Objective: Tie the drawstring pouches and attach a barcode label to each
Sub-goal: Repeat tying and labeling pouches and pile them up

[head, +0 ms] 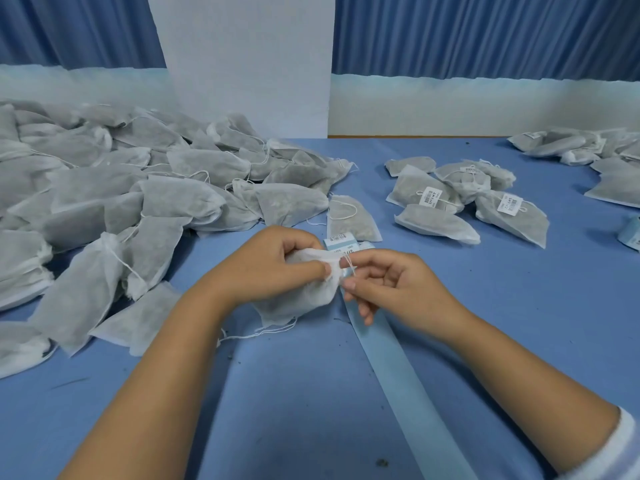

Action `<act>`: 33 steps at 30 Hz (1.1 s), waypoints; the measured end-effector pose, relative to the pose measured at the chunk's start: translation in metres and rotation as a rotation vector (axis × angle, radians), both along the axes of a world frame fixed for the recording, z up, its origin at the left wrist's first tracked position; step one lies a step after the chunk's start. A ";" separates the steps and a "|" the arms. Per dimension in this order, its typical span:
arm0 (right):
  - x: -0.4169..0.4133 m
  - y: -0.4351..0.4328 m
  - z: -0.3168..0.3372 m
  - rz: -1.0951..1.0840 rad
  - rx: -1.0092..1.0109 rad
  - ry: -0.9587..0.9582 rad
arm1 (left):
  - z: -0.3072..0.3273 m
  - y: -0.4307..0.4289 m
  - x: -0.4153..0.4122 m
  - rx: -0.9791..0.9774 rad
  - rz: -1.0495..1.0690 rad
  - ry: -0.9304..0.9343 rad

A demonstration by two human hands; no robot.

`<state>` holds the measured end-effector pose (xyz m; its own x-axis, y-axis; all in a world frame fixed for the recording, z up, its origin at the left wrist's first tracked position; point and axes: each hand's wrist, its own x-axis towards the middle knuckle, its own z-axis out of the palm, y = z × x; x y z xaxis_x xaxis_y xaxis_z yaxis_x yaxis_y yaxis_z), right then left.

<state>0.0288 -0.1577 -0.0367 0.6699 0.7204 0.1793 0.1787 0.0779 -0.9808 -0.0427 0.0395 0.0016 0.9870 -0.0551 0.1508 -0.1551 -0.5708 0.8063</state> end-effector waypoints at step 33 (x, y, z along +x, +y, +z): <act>0.001 -0.001 -0.007 -0.325 -0.138 -0.856 | 0.001 -0.017 0.000 -0.521 0.011 0.016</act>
<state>0.0301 -0.1587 -0.0436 0.5219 0.5720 0.6328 0.8391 -0.2107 -0.5016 -0.0427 0.0229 0.0030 0.9895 0.0337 0.1403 -0.1366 -0.0943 0.9861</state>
